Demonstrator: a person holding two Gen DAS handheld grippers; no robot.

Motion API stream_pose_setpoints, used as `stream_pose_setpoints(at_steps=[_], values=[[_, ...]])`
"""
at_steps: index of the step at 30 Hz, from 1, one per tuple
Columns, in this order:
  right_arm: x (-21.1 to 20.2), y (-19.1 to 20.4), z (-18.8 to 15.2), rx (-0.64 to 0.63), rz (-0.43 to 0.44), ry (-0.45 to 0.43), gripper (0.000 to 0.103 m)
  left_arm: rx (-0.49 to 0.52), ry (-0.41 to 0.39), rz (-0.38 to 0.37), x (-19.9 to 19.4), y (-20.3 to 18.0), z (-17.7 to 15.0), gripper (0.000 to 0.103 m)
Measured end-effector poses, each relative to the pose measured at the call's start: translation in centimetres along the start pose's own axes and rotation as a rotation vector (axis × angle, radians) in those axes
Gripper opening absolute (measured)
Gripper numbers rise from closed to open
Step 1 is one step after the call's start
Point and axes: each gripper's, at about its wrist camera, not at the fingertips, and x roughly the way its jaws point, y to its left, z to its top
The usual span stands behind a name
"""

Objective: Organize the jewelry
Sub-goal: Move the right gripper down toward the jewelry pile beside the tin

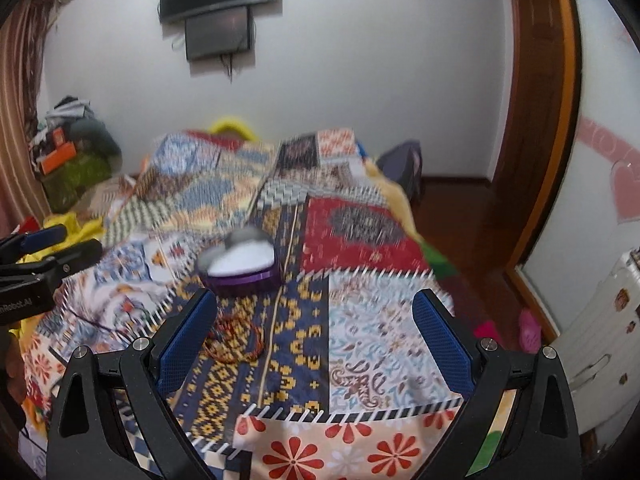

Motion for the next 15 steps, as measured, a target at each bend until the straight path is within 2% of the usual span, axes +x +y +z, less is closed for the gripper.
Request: stream_pose_setpoints(at_steps=[4, 7, 15], values=[[2.2, -0.1, -0.7, -0.003, 0.023, 0.066, 0.088, 0.014, 0.112, -0.052, 3.5, 0.0, -1.2, 0.067], [3.8, 0.1, -1.1, -0.005, 0.063, 0.114, 0.078, 0.016, 0.178, -0.112, 5.2, -0.3, -1.7, 0.054], [6.5, 1.4, -2.1, -0.059, 0.168, 0.205, 0.045, 0.095, 0.248, -0.193, 6.8, -2.7, -2.9, 0.04]])
